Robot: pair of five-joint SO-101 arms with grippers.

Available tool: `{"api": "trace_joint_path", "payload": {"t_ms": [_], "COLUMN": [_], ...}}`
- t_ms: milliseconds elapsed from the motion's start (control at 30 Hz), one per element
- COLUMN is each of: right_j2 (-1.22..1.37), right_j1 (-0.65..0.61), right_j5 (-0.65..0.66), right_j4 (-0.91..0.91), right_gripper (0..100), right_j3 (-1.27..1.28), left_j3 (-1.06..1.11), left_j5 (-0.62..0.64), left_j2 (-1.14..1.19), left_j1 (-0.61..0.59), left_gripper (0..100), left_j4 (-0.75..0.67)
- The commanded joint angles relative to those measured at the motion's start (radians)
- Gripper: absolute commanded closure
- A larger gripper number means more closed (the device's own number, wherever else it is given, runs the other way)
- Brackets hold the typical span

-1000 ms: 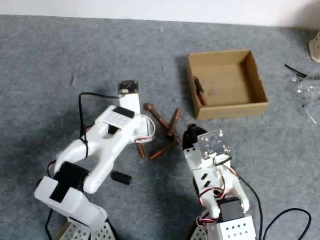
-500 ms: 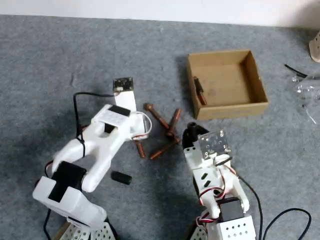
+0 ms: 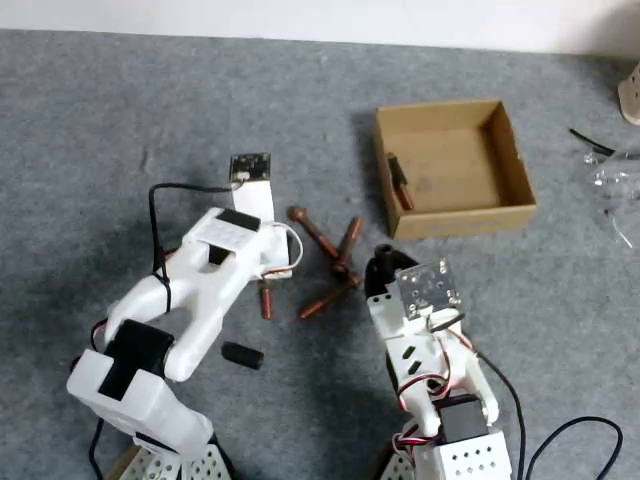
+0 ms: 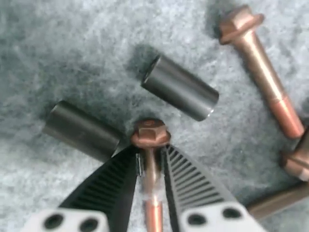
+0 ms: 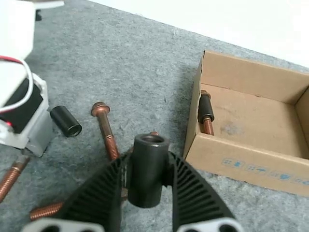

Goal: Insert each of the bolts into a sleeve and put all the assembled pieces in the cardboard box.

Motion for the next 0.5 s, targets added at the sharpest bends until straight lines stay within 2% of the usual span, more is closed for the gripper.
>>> {"api": "trace_joint_path", "payload": {"t_ms": [0, 167, 267, 467], "right_j2": [-0.022, -0.022, -0.022, -0.022], "right_j1": [0.013, 0.018, 0.018, 0.015], "right_j5": [0.023, 0.031, 0.031, 0.025], "right_j4": [-0.042, -0.042, -0.042, -0.042], "right_gripper": [99.4, 99.4, 99.4, 99.4], "right_j3": [0.091, 0.091, 0.091, 0.091], "left_j3": [-0.013, -0.019, -0.019, -0.016], "left_j5": [-0.011, -0.035, -0.077, -0.081], "left_j2": [0.007, 0.007, 0.005, -0.022], "left_j1": [-0.031, 0.015, 0.03, 0.039], "left_gripper": [99, 99, 99, 99], "left_j4": [-0.011, 0.044, 0.057, 0.06]}}
